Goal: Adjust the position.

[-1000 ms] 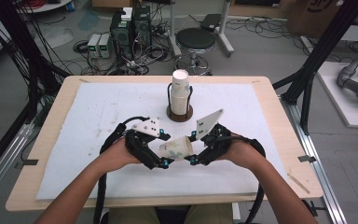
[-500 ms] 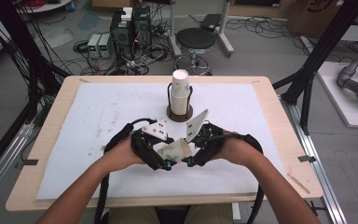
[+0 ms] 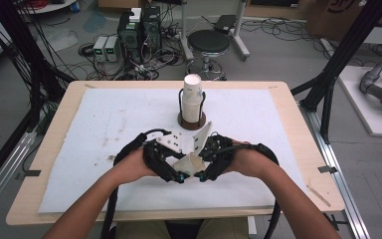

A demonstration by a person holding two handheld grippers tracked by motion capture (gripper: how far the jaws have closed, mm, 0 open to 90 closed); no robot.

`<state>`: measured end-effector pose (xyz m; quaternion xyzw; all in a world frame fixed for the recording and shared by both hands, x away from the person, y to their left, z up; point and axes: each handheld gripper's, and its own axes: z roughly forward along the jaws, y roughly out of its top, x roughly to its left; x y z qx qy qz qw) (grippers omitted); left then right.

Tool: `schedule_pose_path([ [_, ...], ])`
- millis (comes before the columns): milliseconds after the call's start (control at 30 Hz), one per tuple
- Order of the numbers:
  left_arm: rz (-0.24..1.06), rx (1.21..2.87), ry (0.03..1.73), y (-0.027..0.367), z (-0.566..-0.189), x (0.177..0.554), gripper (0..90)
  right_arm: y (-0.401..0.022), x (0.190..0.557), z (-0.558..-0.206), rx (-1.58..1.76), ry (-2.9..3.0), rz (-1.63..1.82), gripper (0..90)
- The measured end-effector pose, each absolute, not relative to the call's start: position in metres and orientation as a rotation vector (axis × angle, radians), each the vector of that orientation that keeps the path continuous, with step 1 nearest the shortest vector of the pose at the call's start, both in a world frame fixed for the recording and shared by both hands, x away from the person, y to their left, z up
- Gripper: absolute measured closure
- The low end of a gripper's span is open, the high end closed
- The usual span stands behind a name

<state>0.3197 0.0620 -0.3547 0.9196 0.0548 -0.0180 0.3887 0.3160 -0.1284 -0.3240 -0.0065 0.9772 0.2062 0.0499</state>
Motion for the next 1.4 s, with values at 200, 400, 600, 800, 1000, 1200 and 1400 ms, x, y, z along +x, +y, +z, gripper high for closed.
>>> schedule_pose_path([
  [200, -0.059, 2.316, 0.14, 0.064, -0.358, 0.319, 37.9, -0.128, 0.317, -0.324, -0.035, 2.985, 0.628, 36.8],
  [400, -0.027, 2.267, 0.17, 0.071, -0.359, 0.321, 37.7, -0.132, 0.32, -0.319, 0.042, 2.948, 0.774, 23.1],
  [600, -0.002, 2.186, 0.269, 0.091, -0.367, 0.323, 36.6, -0.154, 0.325, -0.311, 0.186, 2.855, 1.056, 21.6],
  [800, 0.044, 2.031, 0.398, 0.12, -0.378, 0.322, 36.4, -0.178, 0.33, -0.313, 0.34, 2.757, 1.244, 21.5],
  [1000, 0.149, 1.9, 0.493, 0.15, -0.39, 0.319, 36.3, -0.201, 0.327, -0.327, 0.455, 2.647, 1.357, 21.6],
  [1200, 0.237, 1.777, 0.574, 0.179, -0.399, 0.314, 35.5, -0.233, 0.318, -0.355, 0.601, 2.444, 1.408, 21.5],
  [1400, 0.329, 1.663, 0.621, 0.203, -0.405, 0.308, 35.4, -0.256, 0.309, -0.384, 0.738, 2.281, 1.452, 21.5],
])
